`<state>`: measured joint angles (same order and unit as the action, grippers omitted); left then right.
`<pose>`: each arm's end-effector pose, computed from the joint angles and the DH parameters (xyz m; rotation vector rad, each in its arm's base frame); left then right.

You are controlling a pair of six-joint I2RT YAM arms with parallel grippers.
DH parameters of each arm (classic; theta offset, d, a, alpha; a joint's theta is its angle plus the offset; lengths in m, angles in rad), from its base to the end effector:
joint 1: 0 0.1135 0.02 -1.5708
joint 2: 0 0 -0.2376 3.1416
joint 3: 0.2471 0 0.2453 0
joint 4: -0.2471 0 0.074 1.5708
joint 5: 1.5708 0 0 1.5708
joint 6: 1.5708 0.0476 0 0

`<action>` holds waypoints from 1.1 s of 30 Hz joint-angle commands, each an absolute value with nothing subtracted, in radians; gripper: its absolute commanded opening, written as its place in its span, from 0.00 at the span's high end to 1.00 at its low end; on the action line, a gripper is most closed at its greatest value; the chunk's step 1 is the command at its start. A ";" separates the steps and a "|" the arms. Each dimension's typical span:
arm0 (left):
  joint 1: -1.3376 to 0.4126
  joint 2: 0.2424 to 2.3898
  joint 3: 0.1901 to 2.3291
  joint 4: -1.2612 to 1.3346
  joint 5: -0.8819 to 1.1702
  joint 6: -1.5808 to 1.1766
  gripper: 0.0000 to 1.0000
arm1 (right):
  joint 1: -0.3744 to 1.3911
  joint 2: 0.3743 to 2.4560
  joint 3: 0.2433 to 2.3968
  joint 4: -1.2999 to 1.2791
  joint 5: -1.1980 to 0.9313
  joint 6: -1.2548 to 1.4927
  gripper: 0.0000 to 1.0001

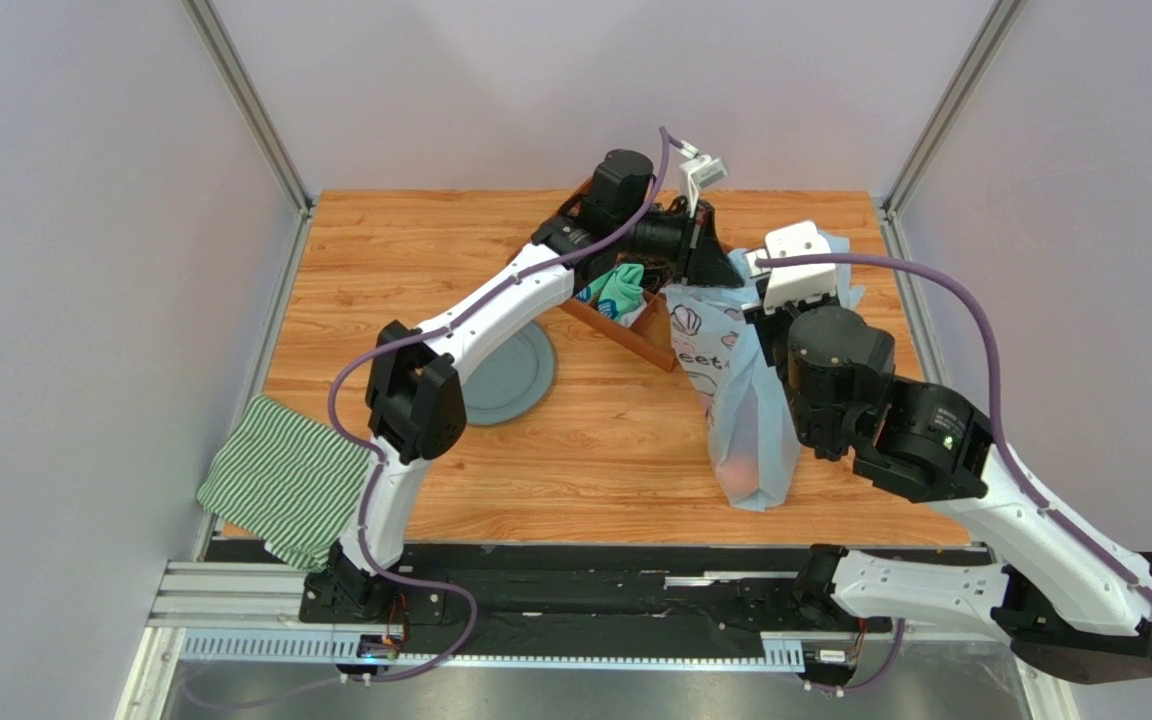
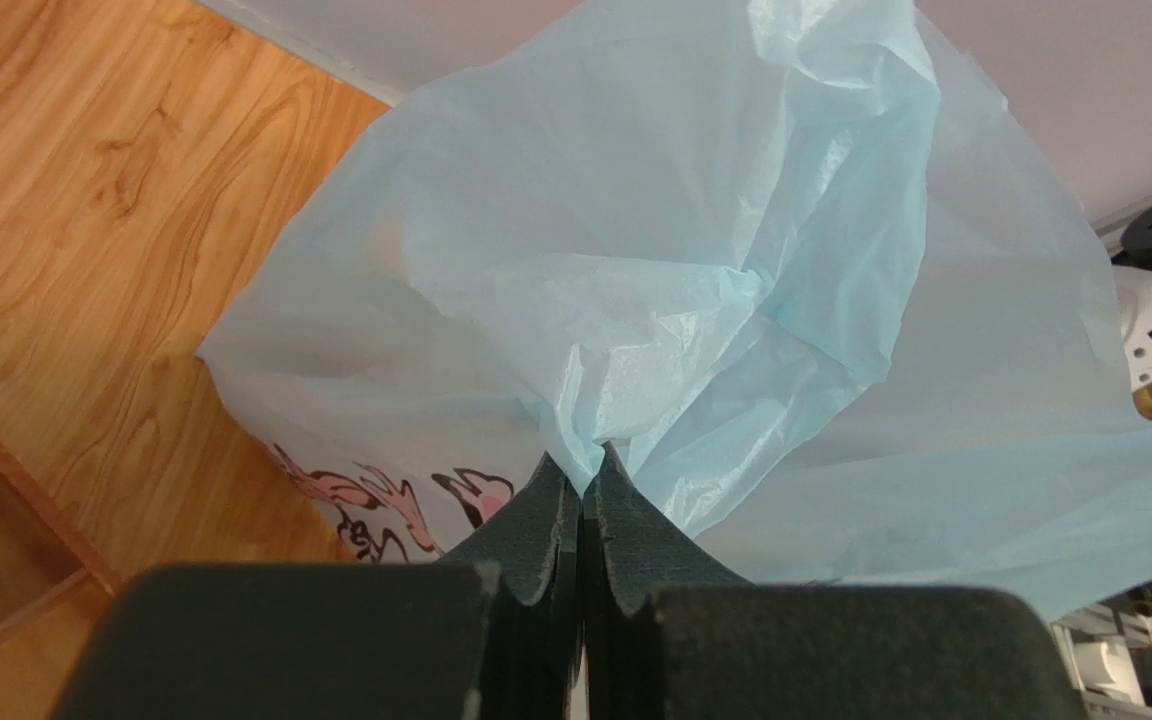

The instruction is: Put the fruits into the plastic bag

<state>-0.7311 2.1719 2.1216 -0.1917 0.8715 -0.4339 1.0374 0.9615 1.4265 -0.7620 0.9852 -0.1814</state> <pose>0.3453 -0.3586 0.3323 0.9715 1.7857 -1.5654 0.1184 0.1225 0.4393 -0.3996 1.6958 -0.2936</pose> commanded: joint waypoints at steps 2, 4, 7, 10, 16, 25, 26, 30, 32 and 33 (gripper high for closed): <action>-0.727 2.178 2.146 -0.219 0.847 -0.380 0.94 | 1.031 0.959 1.384 -0.709 1.000 -0.160 0.96; -0.729 2.169 2.134 -0.219 0.832 -0.365 0.92 | 1.029 0.957 1.381 -0.709 0.996 -0.156 0.95; -0.727 2.157 2.132 -0.221 0.819 -0.350 0.84 | 1.028 0.960 1.384 -0.707 0.982 -0.152 0.87; -0.727 2.148 2.131 -0.235 0.801 -0.334 0.45 | 1.028 0.965 1.387 -0.709 0.971 -0.153 0.64; -0.726 2.036 2.022 -0.203 0.669 -0.273 0.05 | 1.017 0.954 1.393 -0.710 0.856 -0.123 0.15; -0.628 1.769 1.675 0.155 0.580 -0.403 0.03 | 0.717 0.966 1.445 -0.709 0.287 0.020 0.08; -0.608 1.753 1.658 0.172 0.584 -0.423 0.03 | 0.656 0.974 1.447 -0.704 0.247 0.029 0.08; -0.552 1.709 1.608 0.231 0.617 -0.462 0.03 | 0.533 1.005 1.448 -0.637 0.053 0.078 0.08; -0.511 1.689 1.589 0.250 0.615 -0.488 0.03 | 0.445 1.011 1.444 -0.614 0.002 0.121 0.08; -0.494 1.683 1.568 0.259 0.606 -0.497 0.02 | 0.410 1.014 1.443 -0.592 -0.065 0.138 0.08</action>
<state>-0.5438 1.7290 1.6176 0.1390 0.6090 -0.4332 0.5217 1.0031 1.4128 -0.7029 0.1921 0.0391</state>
